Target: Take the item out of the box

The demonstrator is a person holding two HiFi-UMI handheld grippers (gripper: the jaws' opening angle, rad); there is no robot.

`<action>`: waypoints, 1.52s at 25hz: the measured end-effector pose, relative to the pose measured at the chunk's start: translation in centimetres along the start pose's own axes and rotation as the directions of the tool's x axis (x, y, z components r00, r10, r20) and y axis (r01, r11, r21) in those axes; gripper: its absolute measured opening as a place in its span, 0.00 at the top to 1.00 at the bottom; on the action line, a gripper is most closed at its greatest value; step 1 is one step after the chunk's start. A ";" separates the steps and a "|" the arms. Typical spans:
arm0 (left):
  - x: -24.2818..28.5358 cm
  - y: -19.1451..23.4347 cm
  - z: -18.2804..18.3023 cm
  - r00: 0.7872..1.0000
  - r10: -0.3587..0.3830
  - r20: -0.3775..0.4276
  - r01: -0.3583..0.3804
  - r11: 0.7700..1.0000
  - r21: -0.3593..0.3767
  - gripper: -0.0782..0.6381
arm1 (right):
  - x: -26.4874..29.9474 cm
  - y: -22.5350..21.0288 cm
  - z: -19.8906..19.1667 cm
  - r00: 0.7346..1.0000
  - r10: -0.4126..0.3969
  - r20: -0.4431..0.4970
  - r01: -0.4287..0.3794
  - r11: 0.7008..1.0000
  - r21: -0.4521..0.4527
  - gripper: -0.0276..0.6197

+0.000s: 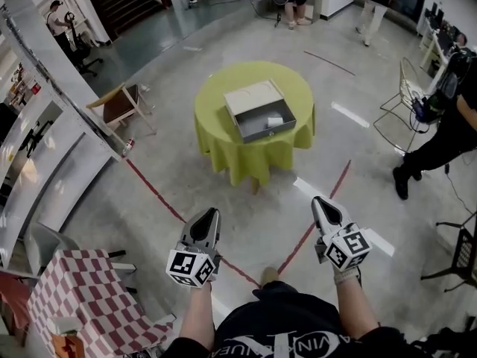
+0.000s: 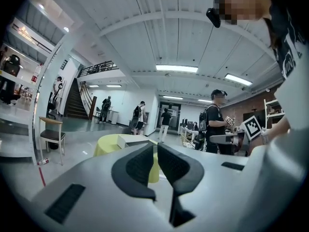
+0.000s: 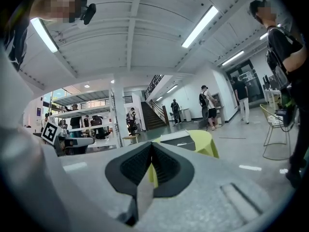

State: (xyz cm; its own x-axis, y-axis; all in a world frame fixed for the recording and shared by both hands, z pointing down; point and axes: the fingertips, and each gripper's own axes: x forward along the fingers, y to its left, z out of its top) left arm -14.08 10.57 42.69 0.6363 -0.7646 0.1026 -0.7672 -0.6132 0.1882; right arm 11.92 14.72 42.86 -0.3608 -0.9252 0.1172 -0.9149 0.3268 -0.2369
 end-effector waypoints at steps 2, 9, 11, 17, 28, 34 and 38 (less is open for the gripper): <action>1.4 0.2 0.3 1.000 -0.003 0.004 0.003 1.000 0.005 0.85 | 0.8 -0.9 0.3 1.000 0.008 0.000 -0.008 1.000 -0.001 0.95; 4.0 0.1 0.1 1.000 -0.007 0.004 0.007 1.000 0.003 0.85 | 2.3 -3.1 0.2 1.000 0.023 -0.015 -0.023 1.000 0.013 0.95; 4.3 0.3 0.0 1.000 -0.003 -0.008 0.003 1.000 0.002 0.85 | 2.7 -3.4 0.2 1.000 0.025 -0.018 -0.025 0.999 0.023 0.95; 5.6 1.2 0.0 1.000 0.012 -0.021 -0.012 1.000 0.001 0.85 | 4.0 -4.3 -0.7 0.999 0.037 -0.037 -0.035 0.998 0.051 0.95; 10.9 2.8 -0.6 0.999 -0.013 -0.045 0.013 1.000 -0.012 0.85 | 7.8 -6.8 -0.2 0.998 0.034 -0.053 -0.032 0.999 0.037 0.95; 15.4 3.7 0.2 0.998 -0.053 -0.045 0.053 0.999 -0.015 0.85 | 11.5 -8.4 1.0 0.996 0.044 -0.078 -0.044 0.999 -0.001 0.95; 18.0 5.5 0.4 0.998 -0.046 -0.051 0.045 0.999 -0.021 0.85 | 14.0 -8.6 0.9 0.990 0.078 -0.115 -0.080 0.997 -0.012 0.95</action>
State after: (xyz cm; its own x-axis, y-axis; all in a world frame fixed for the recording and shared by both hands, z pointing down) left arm -6.86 -6.66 45.21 0.6743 -0.7244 0.1432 -0.7358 -0.6428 0.2131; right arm 14.90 -1.18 45.71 -0.4494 -0.8686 0.2088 -0.8853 0.4018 -0.2339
